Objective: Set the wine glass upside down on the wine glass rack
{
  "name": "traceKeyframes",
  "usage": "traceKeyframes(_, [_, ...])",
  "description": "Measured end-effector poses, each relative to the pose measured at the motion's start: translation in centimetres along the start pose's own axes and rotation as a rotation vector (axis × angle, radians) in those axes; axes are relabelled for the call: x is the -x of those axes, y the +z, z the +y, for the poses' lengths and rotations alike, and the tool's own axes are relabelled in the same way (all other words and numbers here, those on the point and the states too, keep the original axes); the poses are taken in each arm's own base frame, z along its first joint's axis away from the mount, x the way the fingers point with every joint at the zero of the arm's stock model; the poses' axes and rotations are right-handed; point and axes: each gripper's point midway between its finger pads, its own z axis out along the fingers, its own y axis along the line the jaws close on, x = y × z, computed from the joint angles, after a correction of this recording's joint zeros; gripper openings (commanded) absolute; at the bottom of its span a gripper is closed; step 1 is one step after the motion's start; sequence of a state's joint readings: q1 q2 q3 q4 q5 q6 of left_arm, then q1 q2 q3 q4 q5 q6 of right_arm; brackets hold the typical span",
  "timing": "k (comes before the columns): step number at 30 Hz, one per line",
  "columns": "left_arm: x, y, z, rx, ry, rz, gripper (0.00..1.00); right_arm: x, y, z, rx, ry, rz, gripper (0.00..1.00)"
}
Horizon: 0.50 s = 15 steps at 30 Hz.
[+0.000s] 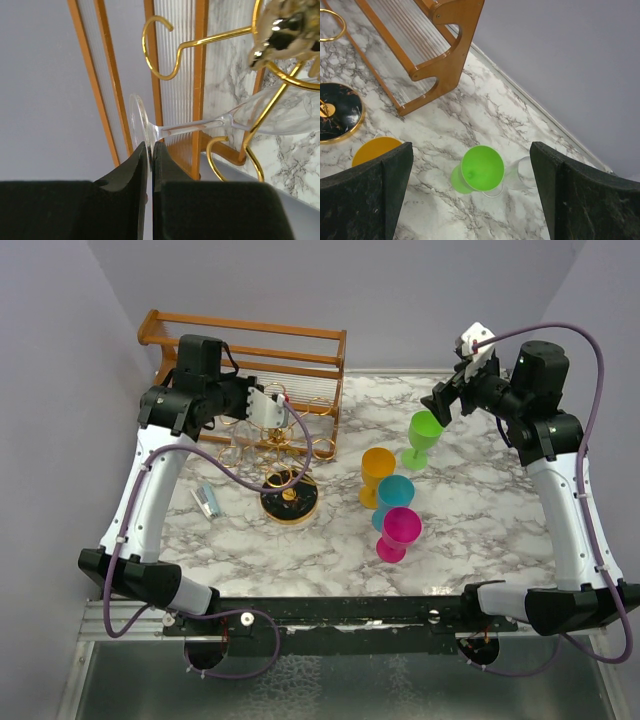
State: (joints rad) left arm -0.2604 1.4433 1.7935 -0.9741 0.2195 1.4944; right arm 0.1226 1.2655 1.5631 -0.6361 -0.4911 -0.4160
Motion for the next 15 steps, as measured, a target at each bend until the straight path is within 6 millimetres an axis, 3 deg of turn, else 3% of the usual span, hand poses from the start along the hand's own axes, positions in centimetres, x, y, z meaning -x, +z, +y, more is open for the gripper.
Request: traceKeyframes(15, [2.1,-0.5,-1.8,-0.133,0.22,-0.079,0.0,-0.8,0.3,0.2,0.008,0.008,0.015,1.0])
